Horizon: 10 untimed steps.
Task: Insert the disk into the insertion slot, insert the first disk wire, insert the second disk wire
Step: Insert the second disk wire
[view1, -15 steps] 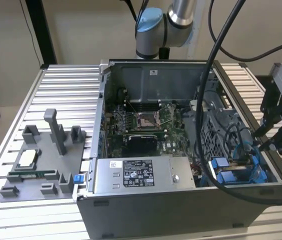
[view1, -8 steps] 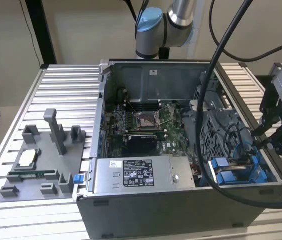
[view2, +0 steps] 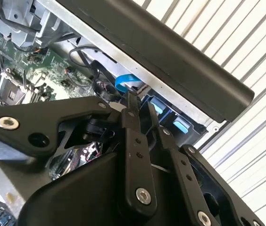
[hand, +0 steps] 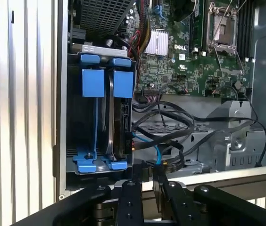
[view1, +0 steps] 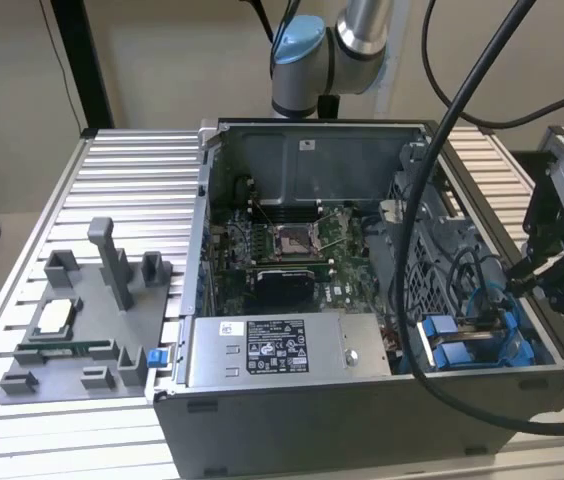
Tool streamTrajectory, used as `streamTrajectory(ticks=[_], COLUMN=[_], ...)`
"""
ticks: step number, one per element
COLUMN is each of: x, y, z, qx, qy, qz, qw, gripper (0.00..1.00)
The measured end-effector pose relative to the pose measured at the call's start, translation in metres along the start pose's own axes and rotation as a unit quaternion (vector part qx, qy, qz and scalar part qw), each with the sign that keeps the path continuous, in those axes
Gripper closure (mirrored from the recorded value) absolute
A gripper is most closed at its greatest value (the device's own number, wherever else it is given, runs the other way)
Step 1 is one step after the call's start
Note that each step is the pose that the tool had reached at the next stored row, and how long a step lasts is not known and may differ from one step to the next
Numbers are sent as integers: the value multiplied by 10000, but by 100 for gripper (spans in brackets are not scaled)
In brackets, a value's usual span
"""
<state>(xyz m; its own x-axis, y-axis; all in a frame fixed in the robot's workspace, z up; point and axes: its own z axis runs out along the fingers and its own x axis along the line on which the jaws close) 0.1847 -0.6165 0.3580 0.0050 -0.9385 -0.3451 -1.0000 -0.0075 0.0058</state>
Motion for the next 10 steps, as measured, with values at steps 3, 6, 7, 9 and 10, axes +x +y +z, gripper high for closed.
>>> streamTrajectory(ticks=[3, 6, 7, 9, 10], x=[11, 14, 15, 16, 16], y=[0, 0, 0, 0, 0], z=[22, 30, 32, 34, 34], qx=[4, 6, 6, 7, 8], qy=[-34, -104, -127, -164, -176], qz=[9, 14, 15, 17, 17], qw=[10000, 9999, 9999, 9999, 9998], gripper=[0, 0, 0, 0, 0])
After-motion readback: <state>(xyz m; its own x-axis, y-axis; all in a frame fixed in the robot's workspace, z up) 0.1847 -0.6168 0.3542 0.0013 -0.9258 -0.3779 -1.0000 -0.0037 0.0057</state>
